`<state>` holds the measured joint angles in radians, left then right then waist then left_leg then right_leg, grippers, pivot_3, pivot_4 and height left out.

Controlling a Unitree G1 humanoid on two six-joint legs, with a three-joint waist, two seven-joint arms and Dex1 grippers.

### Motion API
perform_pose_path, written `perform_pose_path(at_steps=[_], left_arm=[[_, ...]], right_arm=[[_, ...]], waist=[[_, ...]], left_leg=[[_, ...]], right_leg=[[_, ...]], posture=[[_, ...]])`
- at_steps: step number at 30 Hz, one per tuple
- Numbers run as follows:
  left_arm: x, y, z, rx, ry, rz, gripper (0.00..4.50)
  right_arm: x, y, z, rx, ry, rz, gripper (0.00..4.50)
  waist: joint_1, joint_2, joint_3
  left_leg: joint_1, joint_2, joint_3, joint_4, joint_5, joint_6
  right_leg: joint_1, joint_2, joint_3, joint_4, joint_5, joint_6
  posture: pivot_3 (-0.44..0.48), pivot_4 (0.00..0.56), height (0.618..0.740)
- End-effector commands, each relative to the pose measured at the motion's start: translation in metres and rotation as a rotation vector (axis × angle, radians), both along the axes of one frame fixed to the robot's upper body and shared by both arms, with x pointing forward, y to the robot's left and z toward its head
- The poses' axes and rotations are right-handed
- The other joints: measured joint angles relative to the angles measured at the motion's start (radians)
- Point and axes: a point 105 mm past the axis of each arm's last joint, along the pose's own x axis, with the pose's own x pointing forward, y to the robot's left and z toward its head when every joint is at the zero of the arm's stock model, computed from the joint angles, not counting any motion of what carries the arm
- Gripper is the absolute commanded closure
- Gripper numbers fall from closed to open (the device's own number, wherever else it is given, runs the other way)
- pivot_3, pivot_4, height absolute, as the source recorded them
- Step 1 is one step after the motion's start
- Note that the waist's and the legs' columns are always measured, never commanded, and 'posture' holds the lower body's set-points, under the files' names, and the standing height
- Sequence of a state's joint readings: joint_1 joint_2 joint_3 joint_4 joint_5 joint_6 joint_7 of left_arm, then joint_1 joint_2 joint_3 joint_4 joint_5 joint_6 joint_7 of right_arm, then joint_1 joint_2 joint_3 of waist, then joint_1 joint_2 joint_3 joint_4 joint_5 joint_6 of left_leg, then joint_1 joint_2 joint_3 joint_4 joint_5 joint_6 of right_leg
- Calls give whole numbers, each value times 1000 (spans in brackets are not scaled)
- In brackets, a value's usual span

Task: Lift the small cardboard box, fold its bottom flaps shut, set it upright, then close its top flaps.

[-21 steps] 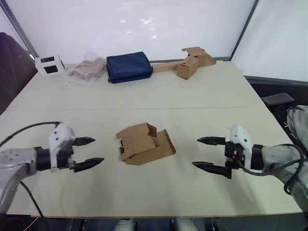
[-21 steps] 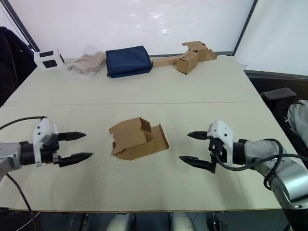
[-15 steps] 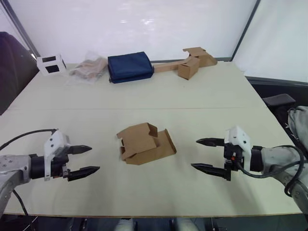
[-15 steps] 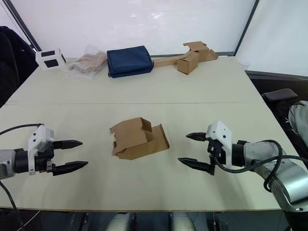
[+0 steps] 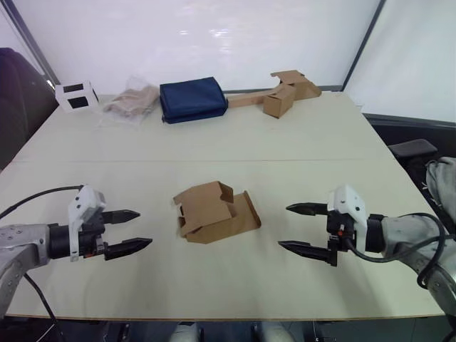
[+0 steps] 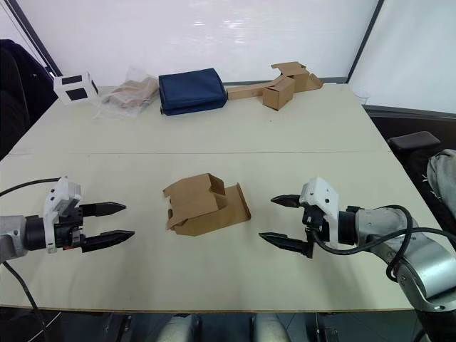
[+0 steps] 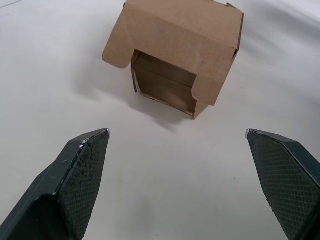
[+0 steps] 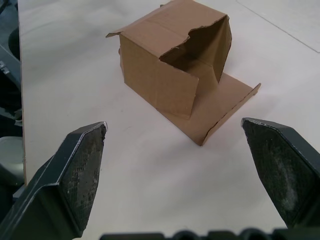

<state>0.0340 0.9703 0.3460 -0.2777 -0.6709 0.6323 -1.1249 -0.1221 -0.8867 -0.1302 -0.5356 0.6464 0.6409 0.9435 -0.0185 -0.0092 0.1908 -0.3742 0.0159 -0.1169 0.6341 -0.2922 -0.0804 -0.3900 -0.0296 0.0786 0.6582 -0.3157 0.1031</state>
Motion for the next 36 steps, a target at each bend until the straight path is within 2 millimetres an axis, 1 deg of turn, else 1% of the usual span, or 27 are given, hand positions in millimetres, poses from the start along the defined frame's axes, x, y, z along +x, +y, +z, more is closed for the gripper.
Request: perform_pose_path(at_steps=[1,4,6,8,11,14,16,17,19,22,26,30,33,36], left_arm=[[0,1,5,18,13,-20,0],[2,-1,5,-35,51,-16,0],[3,-2,2,-73,116,-2,0],[4,-5,-5,-141,260,34,0],[11,-13,0,-329,403,61,0],[16,-20,-4,-483,570,89,0],[21,-25,-10,-567,661,110,0],[28,-27,-13,-624,697,129,0],[36,-33,-23,-658,806,151,0],[48,-42,-24,-725,807,158,0],[65,-49,-24,-801,817,179,0],[71,-56,-23,-829,819,168,0],[77,-70,-17,-879,824,127,0],[80,-79,-13,-898,828,98,0]], right_arm=[[1,4,7,15,-40,7,22],[1,5,4,12,-43,4,22],[2,8,5,23,-50,-1,22],[2,11,5,29,-54,-1,22],[2,13,4,31,-55,-1,22],[2,15,2,31,-58,-1,22],[3,16,3,36,-66,-9,22],[3,16,3,39,-71,-19,22],[-1,18,3,46,-70,-28,22],[-8,23,0,42,-70,-21,22],[-10,26,1,50,-82,-41,22],[-11,26,0,43,-87,-50,22],[-11,24,0,35,-97,-68,22],[-10,23,1,34,-102,-78,22]], waist=[[0,0,0],[-1,0,0],[-1,0,0],[-2,0,0],[-1,0,0],[-1,0,0],[-3,-2,0],[-4,-1,0],[-1,-2,0],[-1,-2,-1],[-1,-2,-1],[0,-2,-1],[1,-2,-1],[5,-3,-1]], left_leg=[[0,0,0,0,0,0],[0,0,0,0,0,0],[0,0,0,2,0,0],[1,0,0,3,0,0],[0,0,0,6,0,0],[0,0,-2,11,0,0],[0,-1,-2,13,0,0],[0,-1,-2,13,0,0],[0,-1,-2,13,0,0],[-1,-1,-4,13,0,0],[-1,-1,-4,13,2,-3],[-1,-1,-4,13,3,-5],[-1,-1,-4,12,3,-6],[-1,-2,-4,13,3,-6]], right_leg=[[0,0,0,1,0,0],[-1,0,0,3,0,0],[-1,1,0,4,0,0],[0,1,0,5,0,0],[0,1,0,7,0,0],[1,2,-1,9,0,0],[1,2,-1,10,0,0],[1,2,-1,10,0,0],[1,2,-1,11,0,0],[1,2,-2,11,0,0],[1,1,-2,11,0,0],[1,1,-2,11,0,0],[1,1,-2,11,0,0],[1,0,-2,11,1,1]], posture=[[0,150,740],[0,150,740],[0,150,740],[0,150,740],[0,150,740],[0,150,740],[0,150,740],[0,150,740],[0,150,740],[0,150,740],[0,150,740],[0,150,740],[0,150,740],[0,150,740]])
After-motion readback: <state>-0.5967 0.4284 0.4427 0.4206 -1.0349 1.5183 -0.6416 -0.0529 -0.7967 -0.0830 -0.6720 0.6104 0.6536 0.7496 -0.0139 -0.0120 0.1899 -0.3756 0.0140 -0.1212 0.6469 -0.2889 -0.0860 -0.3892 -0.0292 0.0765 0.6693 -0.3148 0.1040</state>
